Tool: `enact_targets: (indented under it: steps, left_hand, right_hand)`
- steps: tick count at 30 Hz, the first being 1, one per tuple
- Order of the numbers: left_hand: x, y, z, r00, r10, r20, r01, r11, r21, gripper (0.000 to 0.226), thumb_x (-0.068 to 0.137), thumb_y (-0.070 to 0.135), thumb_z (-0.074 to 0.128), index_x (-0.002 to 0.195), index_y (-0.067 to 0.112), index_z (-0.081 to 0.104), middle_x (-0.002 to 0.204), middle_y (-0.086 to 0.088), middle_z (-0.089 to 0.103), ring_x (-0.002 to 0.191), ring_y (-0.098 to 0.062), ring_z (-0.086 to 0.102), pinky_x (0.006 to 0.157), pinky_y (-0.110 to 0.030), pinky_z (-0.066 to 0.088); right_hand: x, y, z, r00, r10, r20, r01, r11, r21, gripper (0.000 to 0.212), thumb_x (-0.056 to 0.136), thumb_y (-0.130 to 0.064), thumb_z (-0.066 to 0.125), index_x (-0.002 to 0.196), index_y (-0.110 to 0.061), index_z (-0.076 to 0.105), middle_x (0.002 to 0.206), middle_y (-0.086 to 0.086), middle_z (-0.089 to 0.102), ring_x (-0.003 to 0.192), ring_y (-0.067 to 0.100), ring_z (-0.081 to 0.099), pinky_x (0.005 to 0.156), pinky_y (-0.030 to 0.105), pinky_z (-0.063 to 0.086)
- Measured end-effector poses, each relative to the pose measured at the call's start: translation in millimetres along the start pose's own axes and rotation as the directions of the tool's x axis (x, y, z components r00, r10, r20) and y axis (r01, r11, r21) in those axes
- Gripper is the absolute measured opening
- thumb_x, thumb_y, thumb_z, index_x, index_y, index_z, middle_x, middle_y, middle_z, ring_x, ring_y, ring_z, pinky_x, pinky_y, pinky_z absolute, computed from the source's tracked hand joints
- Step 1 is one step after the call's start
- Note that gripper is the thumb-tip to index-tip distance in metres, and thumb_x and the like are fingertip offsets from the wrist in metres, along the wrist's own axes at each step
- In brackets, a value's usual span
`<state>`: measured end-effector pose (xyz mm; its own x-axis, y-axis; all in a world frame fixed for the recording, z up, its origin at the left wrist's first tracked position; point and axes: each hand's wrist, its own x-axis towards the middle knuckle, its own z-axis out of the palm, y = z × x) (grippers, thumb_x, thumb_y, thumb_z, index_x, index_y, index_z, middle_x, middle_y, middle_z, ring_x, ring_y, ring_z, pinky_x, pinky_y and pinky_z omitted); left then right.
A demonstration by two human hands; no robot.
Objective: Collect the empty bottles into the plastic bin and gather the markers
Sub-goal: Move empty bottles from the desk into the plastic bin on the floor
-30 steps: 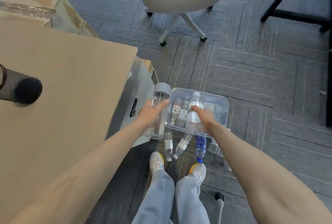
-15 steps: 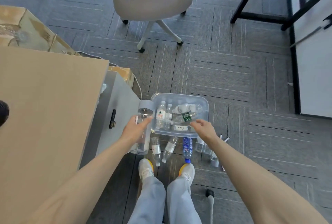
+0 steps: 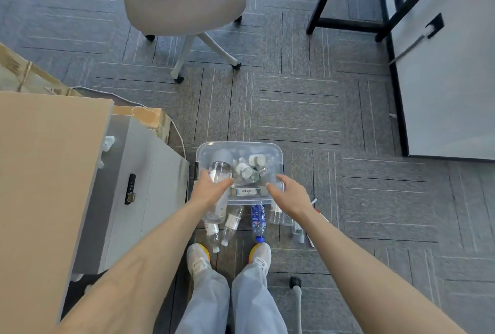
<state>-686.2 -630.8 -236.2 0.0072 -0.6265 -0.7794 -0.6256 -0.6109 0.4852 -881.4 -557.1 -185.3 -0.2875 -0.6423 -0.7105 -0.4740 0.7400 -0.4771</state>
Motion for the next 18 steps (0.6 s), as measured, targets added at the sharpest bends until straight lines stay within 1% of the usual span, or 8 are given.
enact_targets:
  steps: [3, 5, 8, 10, 12, 15, 17, 18]
  left_hand:
    - [23.8, -4.6, 15.0, 1.000, -0.004, 0.006, 0.004, 0.996, 0.093, 0.087, 0.086, 0.045, 0.068, 0.151, 0.012, 0.020, 0.153, -0.012, 0.035, 0.134, -0.034, 0.043, 0.098, -0.040, 0.043]
    - [42.8, -4.9, 24.9, 1.000, 0.003, -0.011, -0.001, 0.988, 0.153, 0.086, 0.087, 0.042, 0.067, 0.151, 0.010, 0.020, 0.154, -0.013, 0.034, 0.135, -0.034, 0.041, 0.102, -0.043, 0.041]
    - [71.4, -1.8, 41.0, 1.000, 0.025, -0.003, -0.024, 0.989, 0.148, 0.086, 0.085, 0.039, 0.069, 0.151, 0.009, 0.021, 0.152, -0.015, 0.035, 0.134, -0.034, 0.041, 0.107, -0.047, 0.040]
    - [83.9, 1.2, 48.7, 0.999, 0.033, -0.011, -0.030, 0.983, 0.183, 0.092, 0.086, 0.041, 0.068, 0.154, 0.010, 0.015, 0.157, -0.014, 0.026, 0.140, -0.034, 0.034, 0.112, -0.048, 0.034]
    - [86.1, 4.0, 48.0, 0.998, 0.036, -0.058, -0.021, 0.969, 0.247, 0.088, 0.089, 0.039, 0.063, 0.155, 0.010, 0.012, 0.159, -0.013, 0.019, 0.143, -0.033, 0.027, 0.112, -0.046, 0.030]
    - [70.2, 7.9, 35.6, 0.998, 0.034, -0.046, -0.020, 0.959, 0.282, 0.073, 0.092, 0.034, 0.056, 0.152, 0.009, 0.023, 0.154, -0.016, 0.028, 0.137, -0.036, 0.037, 0.109, -0.047, 0.036]
    - [54.3, 13.3, 23.6, 0.999, 0.035, -0.004, -0.032, 0.944, 0.329, 0.066, 0.091, 0.037, 0.052, 0.148, 0.009, 0.031, 0.147, -0.016, 0.037, 0.127, -0.037, 0.046, 0.101, -0.048, 0.043]
    - [46.3, 16.9, 16.0, 0.999, 0.041, 0.012, -0.042, 0.935, 0.352, 0.066, 0.091, 0.039, 0.050, 0.147, 0.009, 0.032, 0.145, -0.016, 0.040, 0.125, -0.036, 0.049, 0.098, -0.044, 0.045]
  right_hand:
    - [11.2, 19.7, 1.2, 1.000, 0.012, -0.013, -0.012, 1.000, -0.008, 0.056, 0.097, -0.038, 0.051, 0.146, -0.013, 0.040, 0.150, 0.007, 0.044, 0.137, 0.025, 0.042, 0.110, 0.036, 0.034]
    - [22.0, 33.4, 3.4, 0.999, 0.029, -0.040, -0.029, 1.000, 0.005, 0.053, 0.097, -0.037, 0.052, 0.144, -0.015, 0.044, 0.146, 0.006, 0.049, 0.132, 0.026, 0.046, 0.105, 0.036, 0.037]
    - [39.0, 50.6, 7.8, 0.996, 0.061, -0.069, -0.058, 0.997, 0.042, 0.057, 0.096, -0.042, 0.051, 0.146, -0.019, 0.041, 0.148, 0.005, 0.046, 0.134, 0.025, 0.044, 0.106, 0.036, 0.036]
    - [47.1, 59.4, 11.0, 0.995, 0.073, -0.068, -0.070, 0.997, 0.041, 0.056, 0.096, -0.043, 0.051, 0.146, -0.018, 0.042, 0.147, 0.005, 0.048, 0.134, 0.025, 0.045, 0.105, 0.035, 0.036]
    - [48.7, 63.1, 13.9, 0.995, 0.088, -0.047, -0.088, 0.996, 0.007, 0.054, 0.097, -0.041, 0.049, 0.145, -0.017, 0.042, 0.146, 0.005, 0.049, 0.133, 0.026, 0.046, 0.104, 0.035, 0.037]
    - [39.4, 56.6, 13.4, 0.995, 0.094, -0.018, -0.094, 0.995, -0.016, 0.055, 0.097, -0.039, 0.049, 0.146, -0.015, 0.042, 0.148, 0.006, 0.047, 0.135, 0.026, 0.044, 0.106, 0.035, 0.036]
    - [30.4, 43.7, 7.9, 0.995, 0.096, 0.006, -0.096, 0.995, -0.025, 0.054, 0.097, -0.038, 0.048, 0.145, -0.015, 0.042, 0.146, 0.007, 0.049, 0.133, 0.027, 0.046, 0.104, 0.035, 0.038]
    - [26.2, 36.0, 4.6, 0.996, 0.091, 0.016, -0.091, 0.995, -0.036, 0.053, 0.097, -0.037, 0.048, 0.145, -0.015, 0.043, 0.146, 0.007, 0.050, 0.131, 0.028, 0.047, 0.103, 0.035, 0.038]
